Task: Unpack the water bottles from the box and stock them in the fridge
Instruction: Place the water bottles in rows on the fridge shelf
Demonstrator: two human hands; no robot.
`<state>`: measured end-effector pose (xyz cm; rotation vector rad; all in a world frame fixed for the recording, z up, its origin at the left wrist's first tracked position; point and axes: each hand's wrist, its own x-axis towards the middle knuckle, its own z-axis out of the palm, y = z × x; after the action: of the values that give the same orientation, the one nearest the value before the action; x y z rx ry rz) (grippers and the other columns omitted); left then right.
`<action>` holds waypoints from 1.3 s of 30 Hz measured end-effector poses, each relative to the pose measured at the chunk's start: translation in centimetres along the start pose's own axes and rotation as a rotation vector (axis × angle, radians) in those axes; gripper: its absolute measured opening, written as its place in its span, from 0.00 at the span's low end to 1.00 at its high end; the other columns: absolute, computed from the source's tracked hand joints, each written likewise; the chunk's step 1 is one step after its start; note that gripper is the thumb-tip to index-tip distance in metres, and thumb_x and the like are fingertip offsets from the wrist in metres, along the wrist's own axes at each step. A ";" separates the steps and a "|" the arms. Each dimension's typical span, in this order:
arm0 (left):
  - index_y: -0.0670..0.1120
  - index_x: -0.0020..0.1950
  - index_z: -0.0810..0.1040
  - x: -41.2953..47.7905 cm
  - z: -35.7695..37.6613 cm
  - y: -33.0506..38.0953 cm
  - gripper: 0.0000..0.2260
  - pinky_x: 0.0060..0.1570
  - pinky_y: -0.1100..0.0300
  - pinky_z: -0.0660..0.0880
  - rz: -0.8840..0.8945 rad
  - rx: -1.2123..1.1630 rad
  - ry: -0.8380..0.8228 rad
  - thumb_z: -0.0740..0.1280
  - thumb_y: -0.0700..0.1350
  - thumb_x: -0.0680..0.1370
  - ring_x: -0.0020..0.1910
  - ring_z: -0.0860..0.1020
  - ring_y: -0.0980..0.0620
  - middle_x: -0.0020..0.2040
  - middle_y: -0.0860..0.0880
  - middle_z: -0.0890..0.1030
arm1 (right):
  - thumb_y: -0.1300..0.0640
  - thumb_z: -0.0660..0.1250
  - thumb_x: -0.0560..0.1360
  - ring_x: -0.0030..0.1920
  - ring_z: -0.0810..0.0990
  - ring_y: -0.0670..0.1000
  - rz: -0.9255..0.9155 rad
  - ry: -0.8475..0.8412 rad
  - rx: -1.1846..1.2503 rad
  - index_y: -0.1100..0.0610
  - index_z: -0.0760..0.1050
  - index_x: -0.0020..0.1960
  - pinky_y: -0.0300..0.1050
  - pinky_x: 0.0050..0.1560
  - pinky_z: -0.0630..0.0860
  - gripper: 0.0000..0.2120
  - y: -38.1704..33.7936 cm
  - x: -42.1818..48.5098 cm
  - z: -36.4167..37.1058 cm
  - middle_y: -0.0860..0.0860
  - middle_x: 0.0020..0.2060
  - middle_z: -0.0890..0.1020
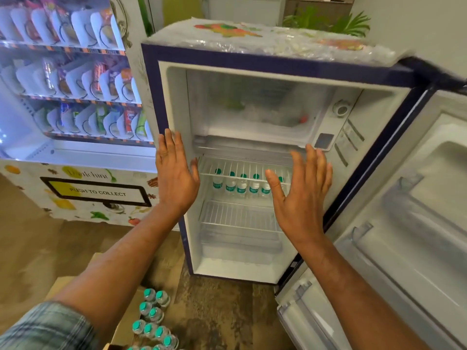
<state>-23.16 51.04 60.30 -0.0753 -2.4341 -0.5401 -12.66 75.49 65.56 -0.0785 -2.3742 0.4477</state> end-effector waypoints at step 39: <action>0.41 0.85 0.51 -0.7 12.3 -5.1 0.39 0.83 0.46 0.42 0.152 -0.072 0.487 0.51 0.27 0.73 0.83 0.46 0.35 0.85 0.38 0.49 | 0.35 0.54 0.80 0.80 0.48 0.54 -0.097 0.171 0.091 0.55 0.64 0.75 0.61 0.77 0.48 0.31 4.9 -5.1 16.8 0.54 0.79 0.56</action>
<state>-30.63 51.35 49.33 -0.1402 -1.9182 -0.5086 -20.29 74.21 49.03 0.0391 -2.1760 0.4819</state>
